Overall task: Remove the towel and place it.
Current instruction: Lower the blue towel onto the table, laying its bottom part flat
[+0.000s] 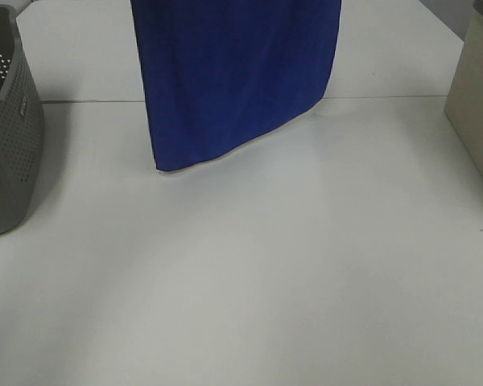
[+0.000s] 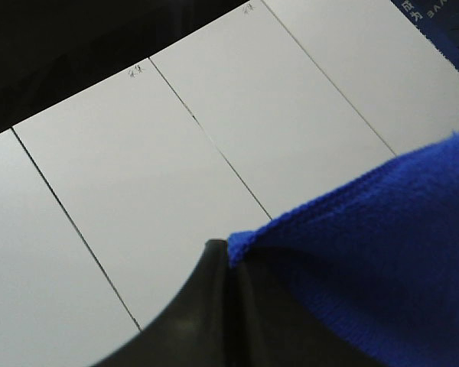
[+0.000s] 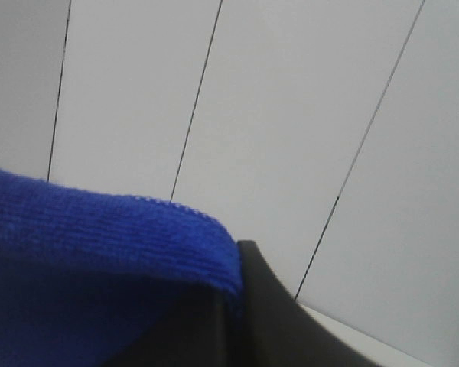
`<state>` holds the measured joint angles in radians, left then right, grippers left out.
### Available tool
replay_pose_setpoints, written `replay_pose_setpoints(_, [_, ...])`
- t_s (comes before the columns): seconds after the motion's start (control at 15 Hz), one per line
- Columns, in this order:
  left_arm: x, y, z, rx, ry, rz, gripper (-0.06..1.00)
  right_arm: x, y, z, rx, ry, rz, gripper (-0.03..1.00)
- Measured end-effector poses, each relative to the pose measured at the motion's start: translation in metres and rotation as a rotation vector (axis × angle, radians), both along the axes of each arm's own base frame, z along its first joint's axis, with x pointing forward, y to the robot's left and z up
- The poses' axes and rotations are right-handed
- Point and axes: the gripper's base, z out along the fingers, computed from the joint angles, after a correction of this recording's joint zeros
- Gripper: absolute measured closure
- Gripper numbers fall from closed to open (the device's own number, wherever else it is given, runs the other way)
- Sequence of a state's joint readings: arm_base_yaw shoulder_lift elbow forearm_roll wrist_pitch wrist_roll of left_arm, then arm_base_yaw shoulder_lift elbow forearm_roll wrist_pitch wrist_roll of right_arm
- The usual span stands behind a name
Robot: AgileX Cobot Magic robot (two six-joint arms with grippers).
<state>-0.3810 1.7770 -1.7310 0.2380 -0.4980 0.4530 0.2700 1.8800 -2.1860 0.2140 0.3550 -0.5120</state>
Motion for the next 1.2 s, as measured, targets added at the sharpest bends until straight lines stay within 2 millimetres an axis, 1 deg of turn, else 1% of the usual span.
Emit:
replay_pose_setpoints(0.07, [0.012, -0.005, -0.001, -0.005, -0.012, 0.000, 0.94, 0.007, 0.002, -0.006, 0.003, -0.007, -0.005, 0.95])
replay_pose_setpoints(0.13, [0.025, -0.010, -0.006, -0.005, -0.018, 0.001, 0.94, 0.015, 0.003, -0.013, 0.008, -0.017, -0.012, 0.95])
replay_pose_setpoints(0.2, [0.050, -0.015, -0.010, 0.013, -0.053, 0.031, 0.94, 0.033, 0.007, -0.030, 0.019, -0.040, -0.027, 0.95])
replay_pose_setpoints(0.27, [0.065, -0.016, -0.014, 0.021, -0.054, 0.051, 0.94, 0.043, 0.008, -0.039, 0.025, -0.060, -0.037, 0.95])
replay_pose_setpoints(0.33, [0.076, -0.013, -0.012, 0.018, -0.074, 0.072, 0.94, 0.050, 0.010, -0.045, 0.031, -0.085, -0.046, 0.95])
replay_pose_setpoints(0.4, [0.089, -0.010, -0.015, 0.016, -0.078, 0.092, 0.94, 0.057, 0.011, -0.048, 0.039, -0.112, -0.054, 0.95])
replay_pose_setpoints(0.6, [0.104, 0.001, -0.009, -0.007, -0.106, 0.131, 0.94, 0.065, 0.012, -0.048, 0.054, -0.154, -0.060, 0.95])
replay_pose_setpoints(0.67, [0.109, 0.005, -0.011, -0.020, -0.098, 0.136, 0.94, 0.065, 0.012, -0.047, 0.057, -0.165, -0.063, 0.95])
replay_pose_setpoints(1.0, [0.112, 0.007, -0.014, -0.025, -0.056, 0.137, 0.94, 0.068, 0.013, -0.051, 0.054, -0.154, -0.061, 0.95])
replay_pose_setpoints(1.2, [0.114, 0.007, -0.016, 0.052, -0.034, 0.174, 0.94, 0.068, 0.014, -0.056, 0.008, -0.117, -0.055, 0.95])
